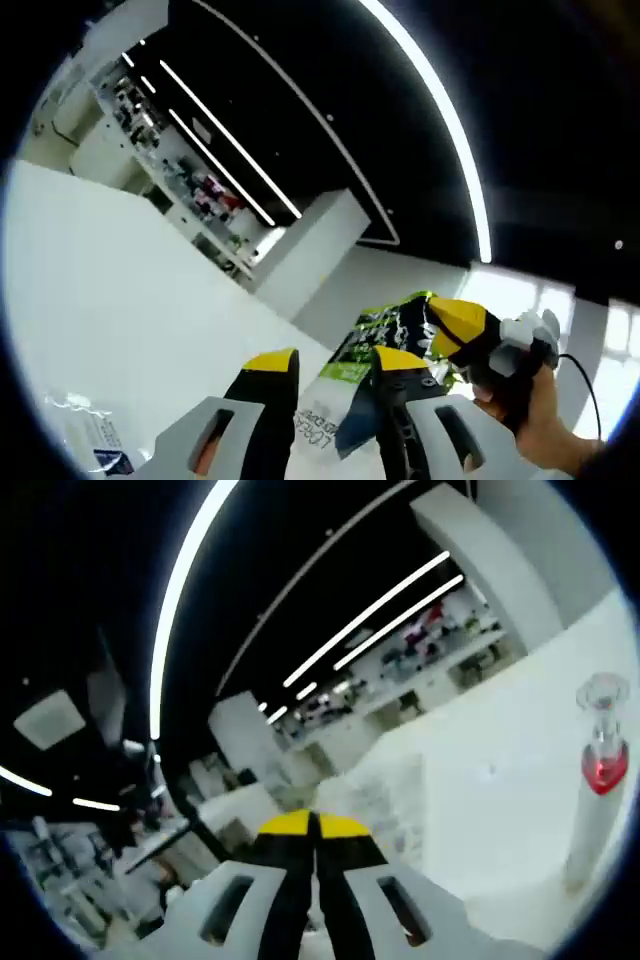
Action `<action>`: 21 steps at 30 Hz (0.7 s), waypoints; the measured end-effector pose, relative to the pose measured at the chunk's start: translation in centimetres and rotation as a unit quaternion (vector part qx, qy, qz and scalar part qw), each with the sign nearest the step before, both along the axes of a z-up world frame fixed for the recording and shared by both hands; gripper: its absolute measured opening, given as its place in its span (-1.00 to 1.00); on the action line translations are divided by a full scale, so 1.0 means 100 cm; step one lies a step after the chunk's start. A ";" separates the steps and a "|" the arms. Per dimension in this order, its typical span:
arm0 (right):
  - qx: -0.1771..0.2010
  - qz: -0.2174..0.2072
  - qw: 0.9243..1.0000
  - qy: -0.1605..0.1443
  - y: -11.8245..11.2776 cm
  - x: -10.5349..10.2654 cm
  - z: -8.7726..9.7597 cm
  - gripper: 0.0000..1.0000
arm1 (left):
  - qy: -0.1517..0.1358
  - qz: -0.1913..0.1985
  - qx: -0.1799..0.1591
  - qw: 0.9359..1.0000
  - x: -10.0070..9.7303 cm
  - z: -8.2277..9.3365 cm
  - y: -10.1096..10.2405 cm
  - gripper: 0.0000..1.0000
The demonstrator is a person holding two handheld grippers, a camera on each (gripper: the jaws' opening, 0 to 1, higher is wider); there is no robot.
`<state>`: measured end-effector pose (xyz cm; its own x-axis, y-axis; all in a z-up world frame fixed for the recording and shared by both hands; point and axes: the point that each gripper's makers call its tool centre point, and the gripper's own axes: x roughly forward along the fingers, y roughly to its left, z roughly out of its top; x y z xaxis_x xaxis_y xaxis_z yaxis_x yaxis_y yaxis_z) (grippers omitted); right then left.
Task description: Arrange the skincare products in the storage area until every visible bottle or jar stands upright without overlapping.
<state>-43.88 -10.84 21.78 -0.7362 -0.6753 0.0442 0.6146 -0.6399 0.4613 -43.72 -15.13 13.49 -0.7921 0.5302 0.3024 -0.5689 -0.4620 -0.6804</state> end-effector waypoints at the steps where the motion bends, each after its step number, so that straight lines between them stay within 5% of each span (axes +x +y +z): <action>1: 0.002 0.001 1.000 0.012 0.000 0.001 0.009 -1.00 | 0.006 -0.011 0.015 1.000 0.002 0.004 0.002 -0.27; 5: 0.007 0.008 0.997 0.077 0.000 0.014 0.051 -1.00 | 0.025 -0.069 0.126 0.989 0.011 0.023 0.002 -0.04; 8: -0.014 0.023 0.993 0.113 -0.002 0.029 0.079 -1.00 | 0.061 -0.176 0.230 0.955 0.023 0.046 0.004 -0.08; 11: -0.005 0.027 0.990 0.141 -0.006 0.041 0.093 -1.00 | 0.081 -0.235 0.305 0.919 0.034 0.063 0.000 -0.01; 12: 0.000 0.029 0.989 0.146 -0.008 0.044 0.096 -1.00 | 0.087 -0.242 0.319 0.912 0.037 0.067 -0.004 -0.01; 17: -0.003 0.038 0.985 0.170 -0.013 0.059 0.101 -1.00 | 0.104 -0.252 0.373 0.887 0.044 0.076 -0.021 -0.02; 20: -0.020 0.030 0.980 0.194 -0.010 0.062 0.117 -1.00 | 0.092 -0.257 0.377 0.885 0.042 0.071 -0.021 -0.02; 21: -0.021 0.028 0.980 0.198 -0.009 0.062 0.120 -1.00 | 0.082 -0.256 0.368 0.890 0.039 0.067 -0.017 -0.01</action>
<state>-37.67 -11.72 33.81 -0.6175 -0.7055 0.3477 0.7844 -0.5852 0.2058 -39.83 -16.81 20.20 -0.4169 0.4196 0.8063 -0.6969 0.4219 -0.5800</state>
